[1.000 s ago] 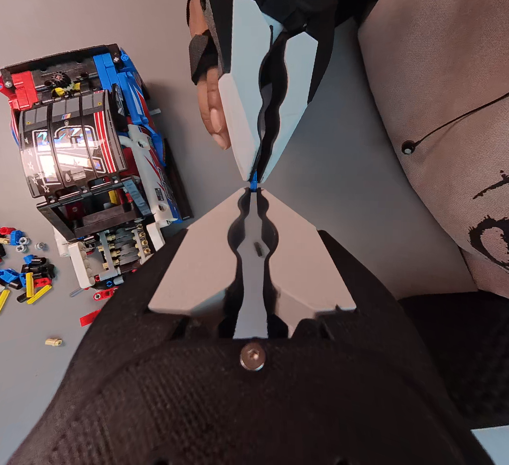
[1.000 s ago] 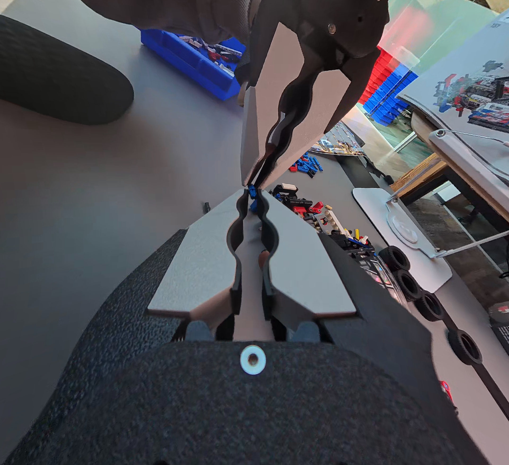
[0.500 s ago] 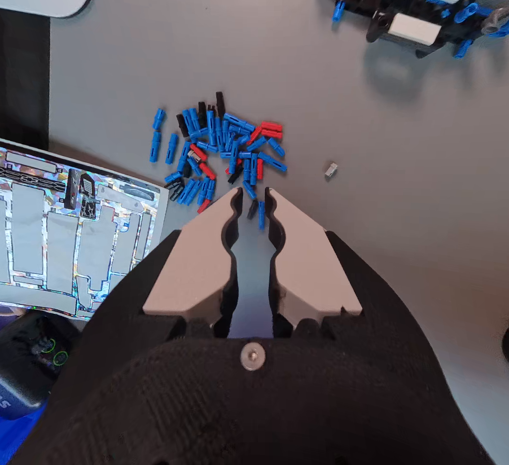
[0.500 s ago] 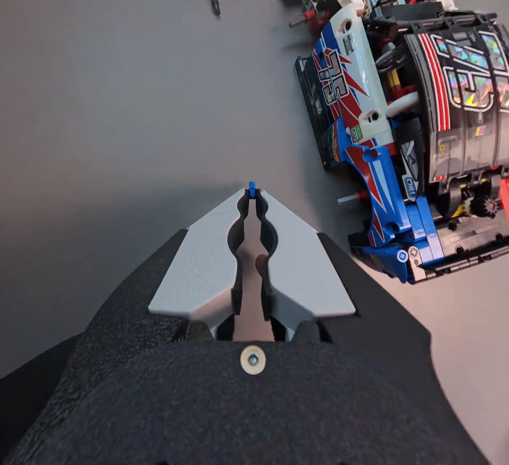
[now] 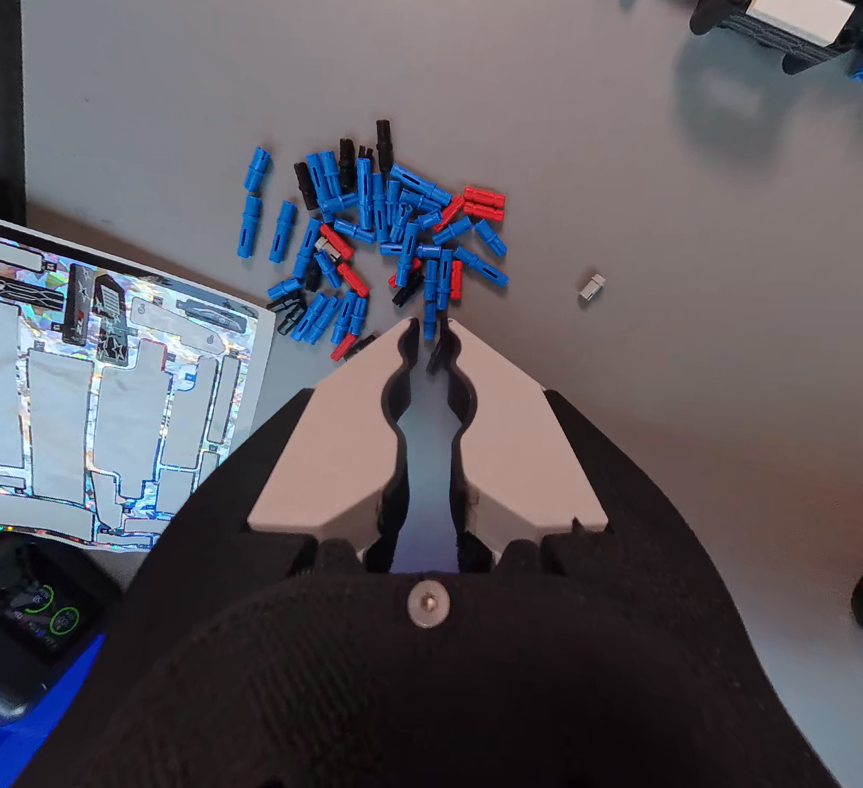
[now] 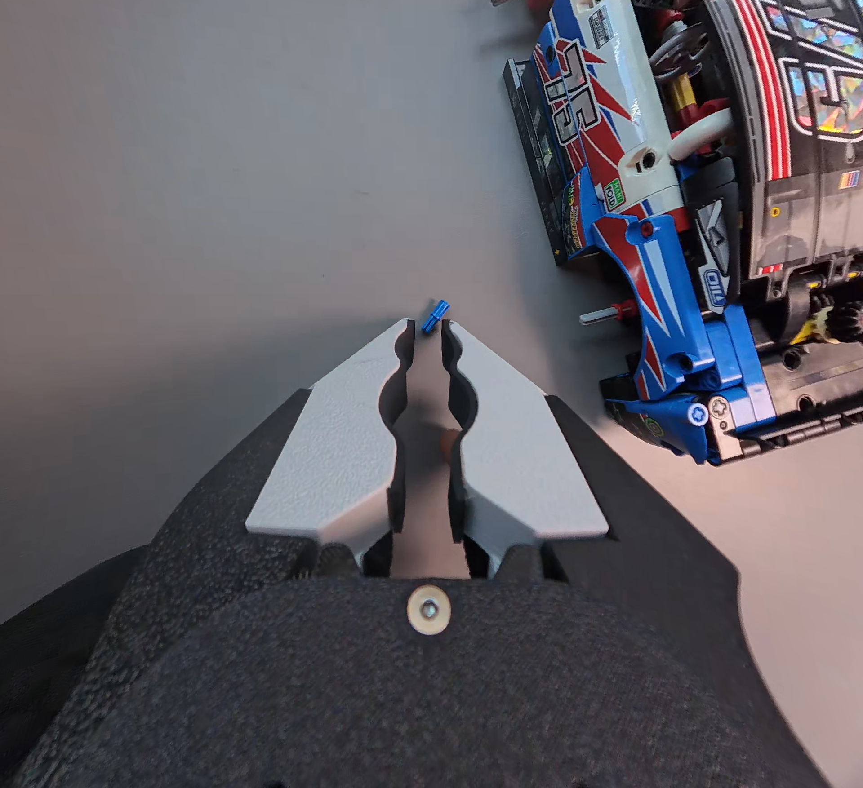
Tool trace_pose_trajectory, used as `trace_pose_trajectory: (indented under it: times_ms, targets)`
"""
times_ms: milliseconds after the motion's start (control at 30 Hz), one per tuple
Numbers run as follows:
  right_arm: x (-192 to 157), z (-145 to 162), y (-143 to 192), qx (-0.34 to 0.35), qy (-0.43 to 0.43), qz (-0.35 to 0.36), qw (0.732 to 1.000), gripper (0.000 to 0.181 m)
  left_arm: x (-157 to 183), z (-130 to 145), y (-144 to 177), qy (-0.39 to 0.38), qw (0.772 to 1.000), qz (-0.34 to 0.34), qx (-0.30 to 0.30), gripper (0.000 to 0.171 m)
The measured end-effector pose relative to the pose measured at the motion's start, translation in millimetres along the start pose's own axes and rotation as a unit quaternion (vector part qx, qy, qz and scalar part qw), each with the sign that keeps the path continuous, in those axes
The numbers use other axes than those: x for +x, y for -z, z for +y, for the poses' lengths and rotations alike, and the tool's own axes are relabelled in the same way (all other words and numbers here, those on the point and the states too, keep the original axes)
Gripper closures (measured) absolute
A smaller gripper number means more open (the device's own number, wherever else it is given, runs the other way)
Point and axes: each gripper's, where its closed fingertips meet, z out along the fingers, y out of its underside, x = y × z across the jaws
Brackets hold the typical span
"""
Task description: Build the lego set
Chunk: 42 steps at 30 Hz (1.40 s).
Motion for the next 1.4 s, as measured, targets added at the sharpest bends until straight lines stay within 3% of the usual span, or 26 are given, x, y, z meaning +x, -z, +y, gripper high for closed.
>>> trace_pose_trajectory:
  times_ms: [167, 233, 367, 433, 533, 600, 867, 1067, 1100, 1200, 1300, 1400]
  targets:
    - [4, -15, 7, 0.047, -0.003, 0.007, 0.999, 0.17, -1, 1, 4, -0.012, 1.0, -0.011, -0.004, 0.168]
    - [8, -34, 15, 0.099, 0.003, 0.026, 0.995, 0.168, 13, -18, 22, -0.019, 0.999, 0.004, 0.049, 0.168]
    - [8, -89, 34, 0.239, 0.023, 0.059, 0.969, 0.166, 98, -87, 72, -0.102, 0.972, 0.085, 0.196, 0.168]
    - [3, -112, 37, 0.278, 0.054, 0.081, 0.956, 0.166, 150, -113, 84, -0.157, 0.951, 0.126, 0.235, 0.168]
    - [-8, -137, 33, 0.295, 0.112, 0.111, 0.942, 0.164, 212, -137, 89, -0.221, 0.924, 0.178, 0.258, 0.168]
    - [-14, -144, 29, 0.288, 0.139, 0.12, 0.94, 0.164, 236, -147, 89, -0.251, 0.913, 0.19, 0.259, 0.168]
    - [-26, -143, 26, 0.276, 0.173, 0.129, 0.937, 0.173, 259, -155, 83, -0.281, 0.907, 0.2, 0.243, 0.168]
    - [-29, -139, 27, 0.269, 0.169, 0.112, 0.942, 0.179, 256, -154, 83, -0.271, 0.91, 0.192, 0.246, 0.167]
    - [-26, -134, 28, 0.26, 0.164, 0.108, 0.945, 0.179, 244, -154, 85, -0.266, 0.916, 0.168, 0.25, 0.157]
    - [1, -87, 33, 0.184, 0.108, 0.1, 0.972, 0.179, 181, -143, 90, -0.21, 0.943, 0.076, 0.247, 0.144]
    - [17, -19, 28, 0.085, 0.025, 0.069, 0.994, 0.179, 112, -107, 79, -0.134, 0.969, 0.006, 0.206, 0.143]
    - [20, 5, 26, 0.059, -0.009, 0.065, 0.996, 0.179, 62, -64, 57, -0.077, 0.985, -0.03, 0.152, 0.146]
